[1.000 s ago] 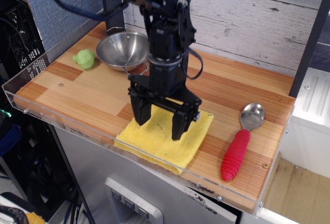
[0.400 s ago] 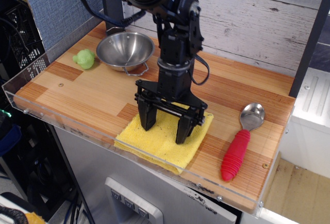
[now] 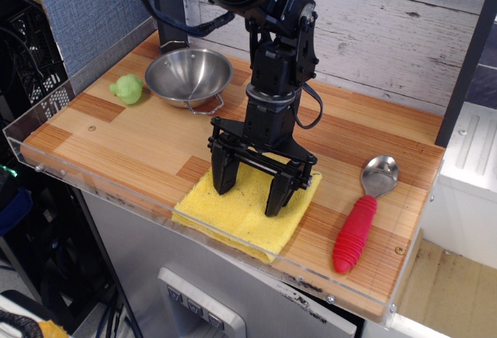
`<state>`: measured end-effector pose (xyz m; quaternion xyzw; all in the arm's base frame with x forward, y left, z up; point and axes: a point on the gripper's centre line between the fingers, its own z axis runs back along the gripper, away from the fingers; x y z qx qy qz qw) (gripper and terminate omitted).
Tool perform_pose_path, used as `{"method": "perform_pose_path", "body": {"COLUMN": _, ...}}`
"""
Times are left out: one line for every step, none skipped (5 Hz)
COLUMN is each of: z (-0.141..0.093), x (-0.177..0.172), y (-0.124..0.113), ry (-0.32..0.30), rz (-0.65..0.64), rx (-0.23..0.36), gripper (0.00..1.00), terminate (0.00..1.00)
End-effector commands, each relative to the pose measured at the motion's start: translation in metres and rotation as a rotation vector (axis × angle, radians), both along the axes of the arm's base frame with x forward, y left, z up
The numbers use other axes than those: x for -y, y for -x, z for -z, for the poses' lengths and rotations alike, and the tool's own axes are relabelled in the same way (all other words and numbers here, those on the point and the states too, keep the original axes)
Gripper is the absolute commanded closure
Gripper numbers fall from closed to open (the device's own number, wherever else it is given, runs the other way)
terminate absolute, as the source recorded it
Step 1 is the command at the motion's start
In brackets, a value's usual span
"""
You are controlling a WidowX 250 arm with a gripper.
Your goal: Move the cloth up to the far edge of the counter.
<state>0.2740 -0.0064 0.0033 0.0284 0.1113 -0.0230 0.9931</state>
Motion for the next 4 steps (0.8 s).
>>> {"method": "perform_pose_path", "body": {"z": 0.006, "x": -0.010, "y": -0.046, "ry": -0.038, "rz": -0.015, "rx": -0.010, "gripper": 0.00, "terminate": 0.00}}
{"method": "perform_pose_path", "body": {"z": 0.006, "x": -0.014, "y": -0.076, "ry": -0.039, "rz": -0.017, "rx": -0.005, "gripper": 0.00, "terminate": 0.00}}
{"method": "perform_pose_path", "body": {"z": 0.007, "x": -0.015, "y": -0.098, "ry": -0.037, "rz": -0.036, "rx": 0.000, "gripper": 0.00, "terminate": 0.00}}
{"method": "perform_pose_path", "body": {"z": 0.004, "x": -0.018, "y": -0.109, "ry": -0.028, "rz": -0.053, "rx": 0.008, "gripper": 0.00, "terminate": 0.00}}
